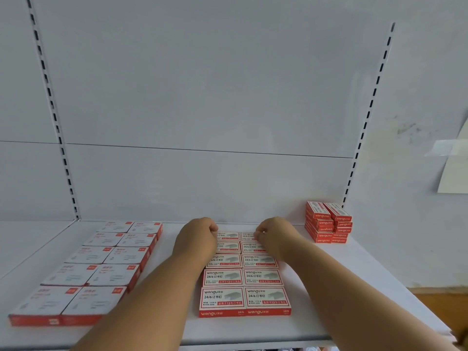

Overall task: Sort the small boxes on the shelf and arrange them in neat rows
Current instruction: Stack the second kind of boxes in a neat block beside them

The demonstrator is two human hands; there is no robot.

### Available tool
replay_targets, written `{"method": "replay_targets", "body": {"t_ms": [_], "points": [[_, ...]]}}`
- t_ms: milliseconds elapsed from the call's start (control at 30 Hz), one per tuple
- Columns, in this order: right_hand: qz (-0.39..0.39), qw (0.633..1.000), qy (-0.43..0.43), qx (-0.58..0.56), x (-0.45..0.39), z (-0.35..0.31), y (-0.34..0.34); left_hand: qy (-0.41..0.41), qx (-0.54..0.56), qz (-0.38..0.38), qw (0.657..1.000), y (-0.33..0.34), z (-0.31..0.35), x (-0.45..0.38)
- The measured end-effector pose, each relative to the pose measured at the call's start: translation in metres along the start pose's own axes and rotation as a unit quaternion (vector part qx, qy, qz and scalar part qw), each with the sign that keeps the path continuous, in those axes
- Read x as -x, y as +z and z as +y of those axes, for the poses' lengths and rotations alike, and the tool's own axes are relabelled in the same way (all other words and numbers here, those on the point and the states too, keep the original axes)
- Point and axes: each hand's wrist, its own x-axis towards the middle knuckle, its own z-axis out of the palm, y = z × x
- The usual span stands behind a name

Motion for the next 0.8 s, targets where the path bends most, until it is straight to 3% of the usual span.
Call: {"method": "replay_targets", "body": {"t_ms": [367,500,800], "points": [[0.013,0.999,-0.021,0.027,0.004,0.001,-0.003,0.028,-0.036,0.008,0.999,-0.009,0.011,0.004],[0.07,0.996,-0.049,0.035,0.017,0.009,-0.023,0.08,-0.065,0.031,0.994,-0.016,0.037,0.008],[0.213,0.975,-0.053,-0.024,0.03,0.083,-0.084,0.164,-0.023,-0.046,0.985,0.016,0.13,0.006]]}}
